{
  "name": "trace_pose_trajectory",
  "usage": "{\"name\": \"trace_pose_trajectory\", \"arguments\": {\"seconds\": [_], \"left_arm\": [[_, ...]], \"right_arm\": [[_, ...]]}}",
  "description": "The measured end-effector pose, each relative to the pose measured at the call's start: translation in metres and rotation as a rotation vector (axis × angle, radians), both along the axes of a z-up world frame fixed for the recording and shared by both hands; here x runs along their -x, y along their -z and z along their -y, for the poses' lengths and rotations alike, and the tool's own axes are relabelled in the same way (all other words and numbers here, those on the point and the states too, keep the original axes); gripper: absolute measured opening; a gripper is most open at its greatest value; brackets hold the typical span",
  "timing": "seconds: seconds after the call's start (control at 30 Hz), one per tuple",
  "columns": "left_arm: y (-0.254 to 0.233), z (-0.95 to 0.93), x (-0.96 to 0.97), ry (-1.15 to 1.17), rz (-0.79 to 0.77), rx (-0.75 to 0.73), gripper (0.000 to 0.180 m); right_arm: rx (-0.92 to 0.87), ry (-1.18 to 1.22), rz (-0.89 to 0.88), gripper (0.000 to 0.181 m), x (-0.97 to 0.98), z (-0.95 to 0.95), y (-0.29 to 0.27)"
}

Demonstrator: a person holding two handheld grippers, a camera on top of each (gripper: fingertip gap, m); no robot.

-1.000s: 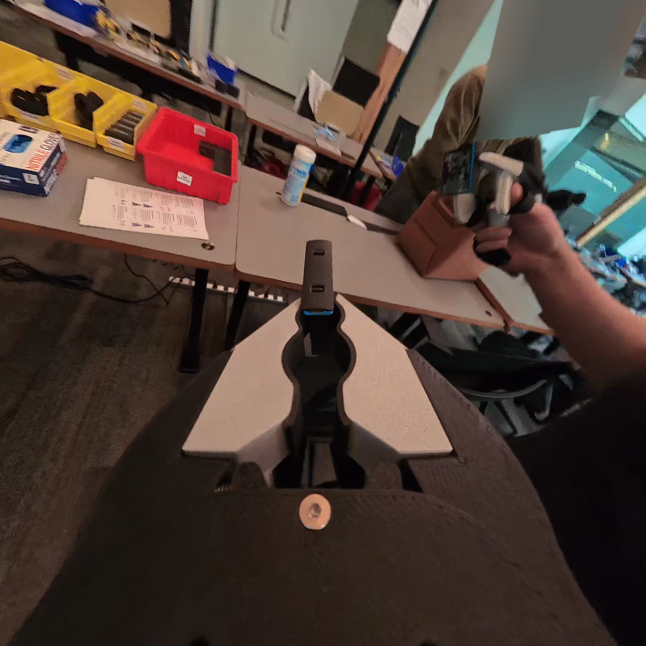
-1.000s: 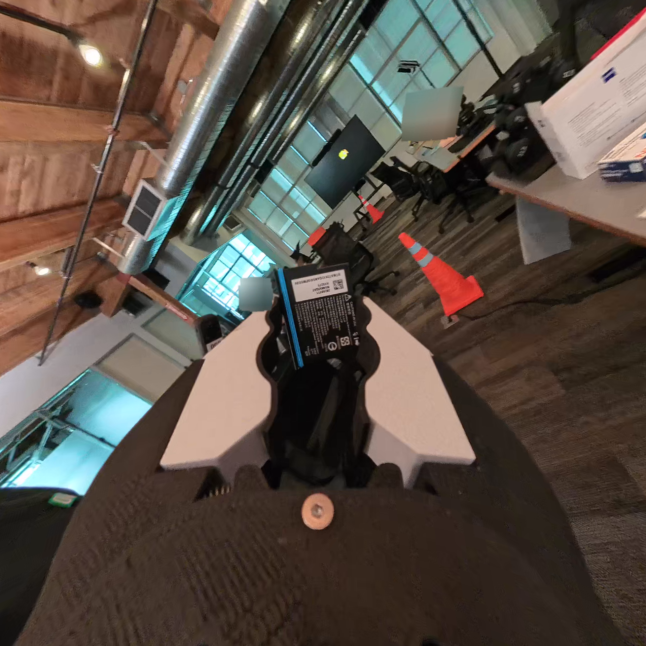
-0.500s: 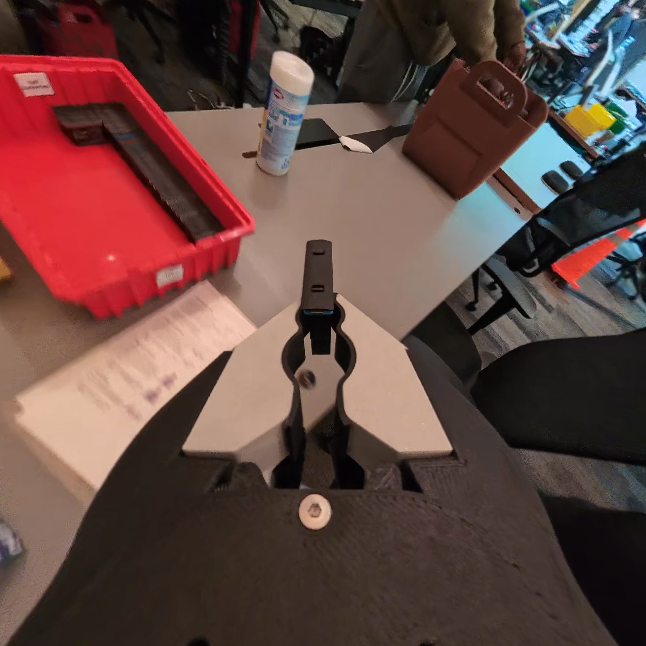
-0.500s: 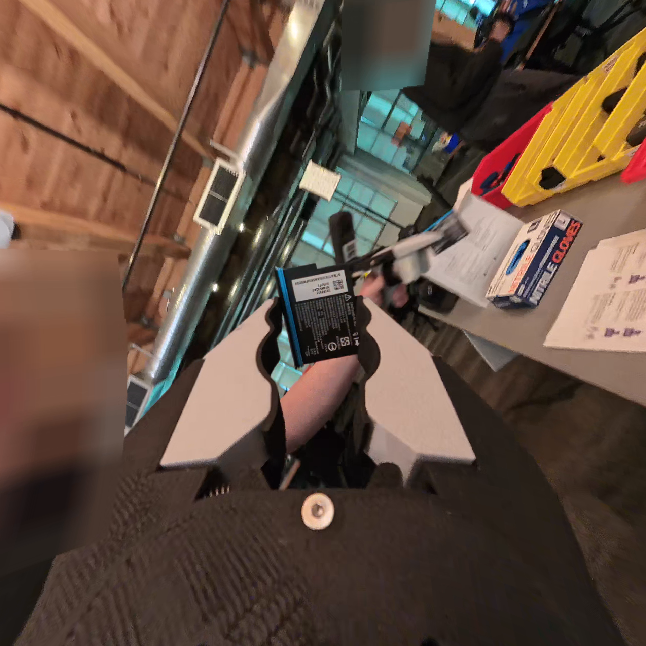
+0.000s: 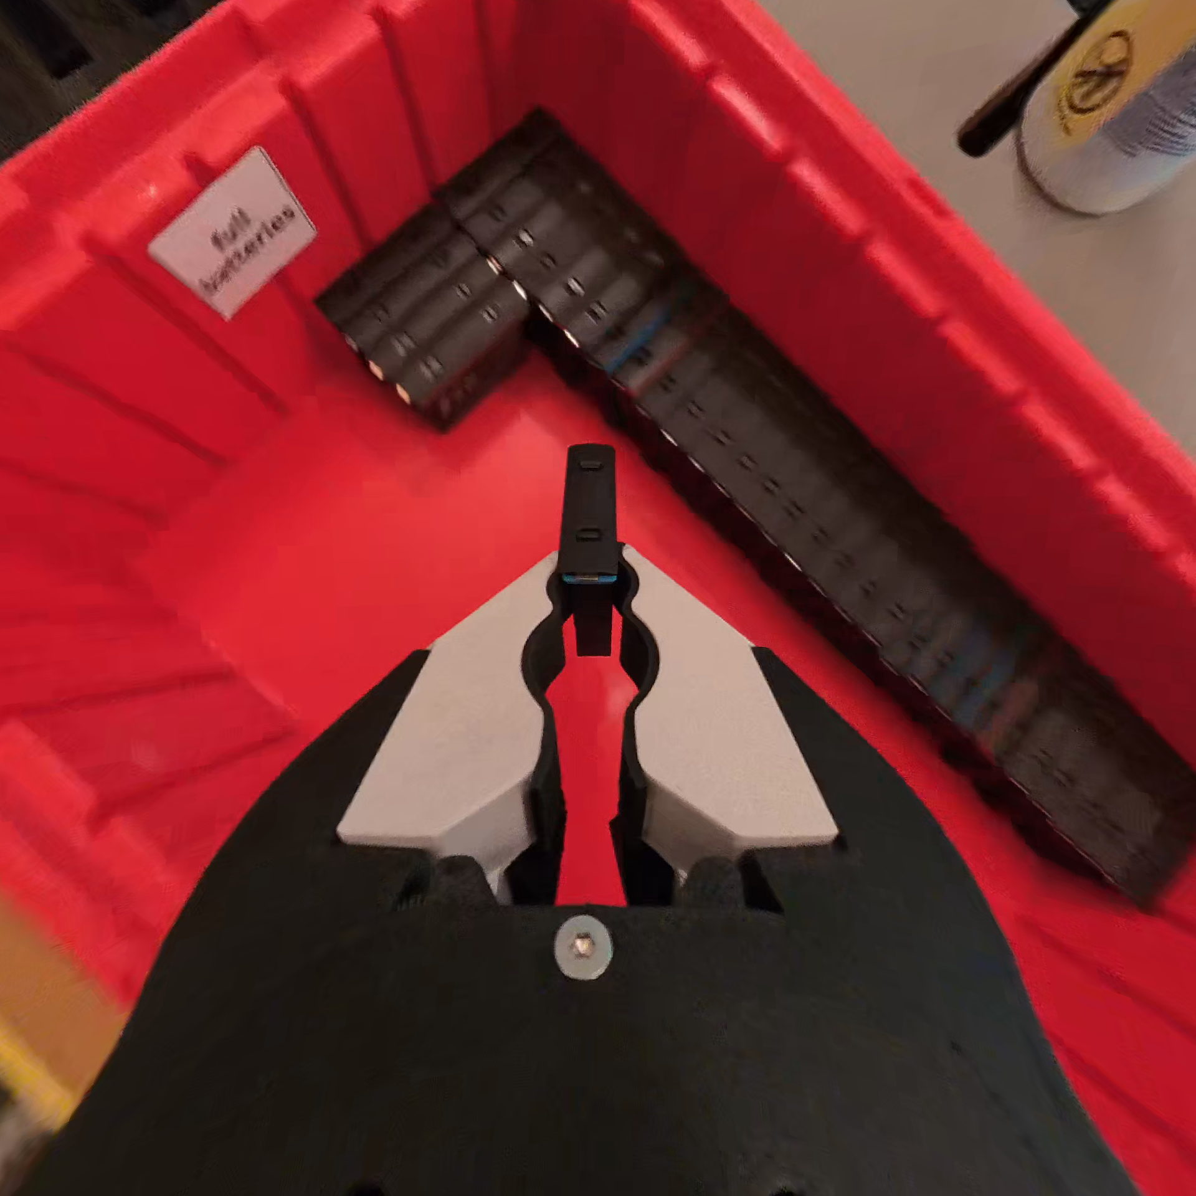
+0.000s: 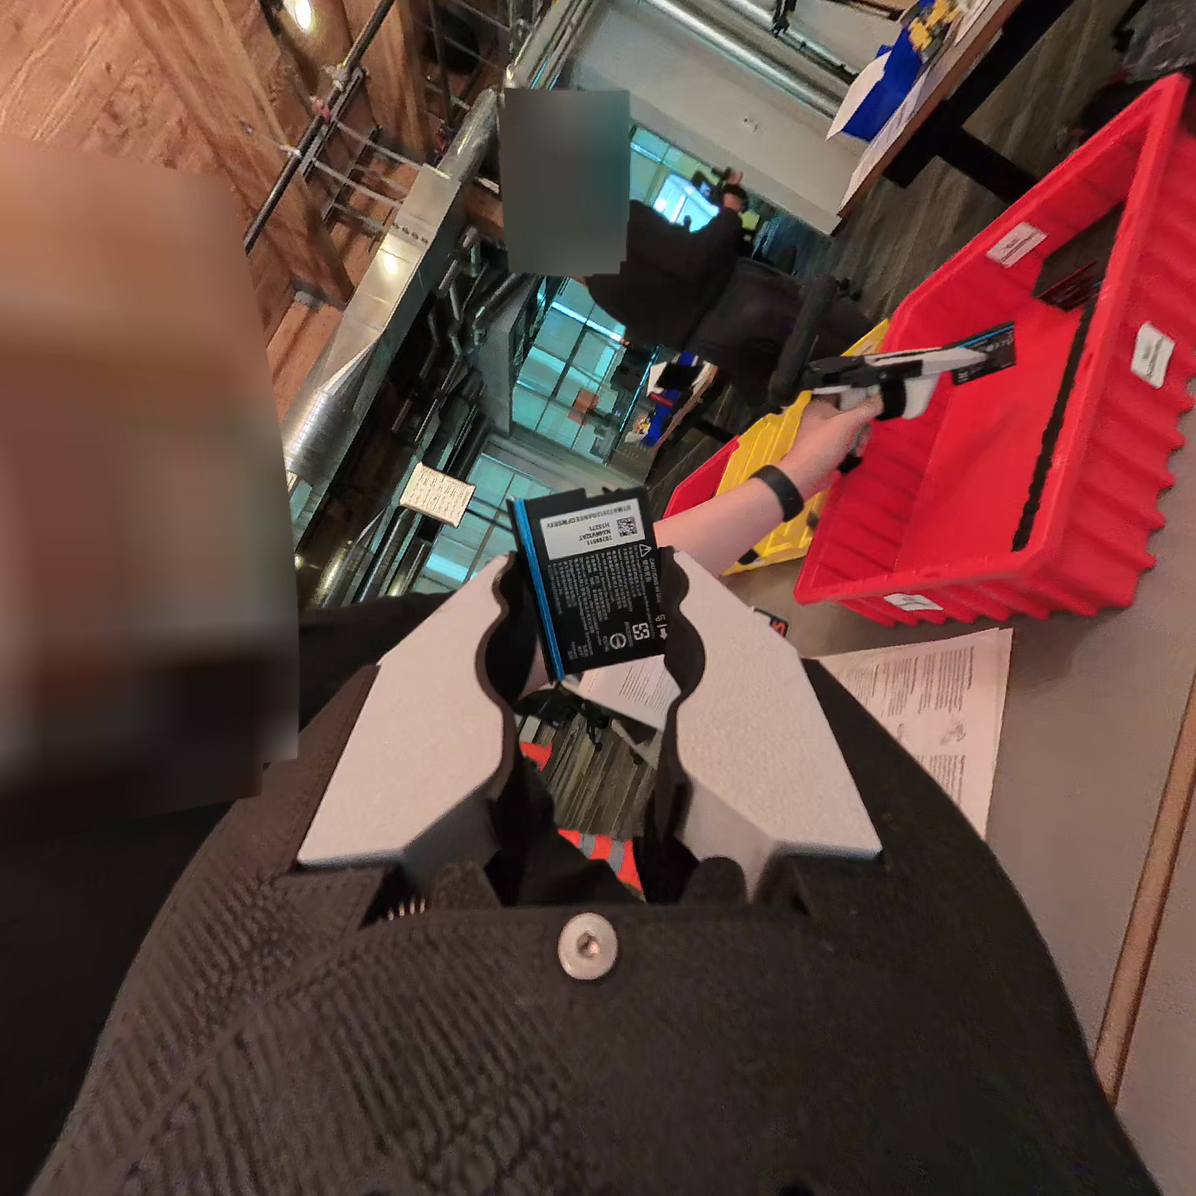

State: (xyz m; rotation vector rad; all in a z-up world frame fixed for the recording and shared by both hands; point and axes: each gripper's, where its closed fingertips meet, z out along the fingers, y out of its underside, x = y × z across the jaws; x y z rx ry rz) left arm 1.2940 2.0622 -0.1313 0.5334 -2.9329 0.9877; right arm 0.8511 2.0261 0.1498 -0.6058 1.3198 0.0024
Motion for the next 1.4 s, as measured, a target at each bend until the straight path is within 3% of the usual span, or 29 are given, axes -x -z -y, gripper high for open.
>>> {"name": "trace_pose_trajectory", "arguments": {"seconds": [0.27,0.3,0.37,0.43,0.53,0.57,0.67,0.77,0.83,0.93,1.03,1.17,1.27,1.4], "left_arm": [[0.044,0.058,-0.044,0.142,0.049,0.126,0.009],[0.047,0.059,-0.045,0.144,0.033,0.11,0.01],[0.064,0.047,-0.058,0.079,0.063,-0.079,0.023],[0.064,0.04,-0.065,0.05,0.133,-0.185,0.023],[0.048,0.046,-0.063,0.025,0.181,-0.149,0.031],[0.042,0.045,-0.063,-0.001,0.19,-0.129,0.047],[0.001,0.034,-0.057,-0.125,0.175,0.023,0.059],[-0.087,0.022,-0.005,-0.121,0.06,0.352,0.058],[-0.165,0.006,0.075,0.087,-0.033,0.631,0.053],[-0.234,-0.036,0.173,0.316,-0.014,0.8,0.055],[-0.253,-0.053,0.213,0.447,0.107,0.713,0.062],[-0.245,-0.05,0.201,0.466,0.326,0.506,0.041],[-0.243,-0.05,0.19,0.43,0.388,0.452,0.015],[-0.224,-0.051,0.182,0.452,0.352,0.379,0.012]], "right_arm": [[-0.03,0.175,-0.023,0.041,-0.019,-0.004,0.004],[-0.041,0.181,-0.02,0.041,-0.022,-0.008,0.003],[-0.031,0.189,-0.017,0.041,-0.029,-0.015,0.004],[-0.018,0.179,-0.016,0.041,-0.041,-0.023,0.004],[-0.016,0.135,0.002,0.041,-0.059,-0.035,0.002],[0.0,0.116,-0.001,0.041,-0.066,-0.04,0.003],[0.109,0.095,-0.034,0.041,-0.096,-0.051,0.017],[0.18,0.15,-0.046,0.042,-0.14,-0.049,0.033],[0.073,0.206,-0.003,0.041,-0.173,-0.044,0.036],[-0.11,0.207,0.061,0.041,-0.217,-0.049,0.036],[-0.139,0.184,0.036,0.041,-0.251,-0.068,0.045],[-0.164,0.142,0.032,0.041,-0.274,-0.091,0.042],[-0.105,0.138,0.014,0.041,-0.28,-0.097,0.044],[0.047,0.11,-0.028,0.04,-0.282,-0.098,0.058]]}}
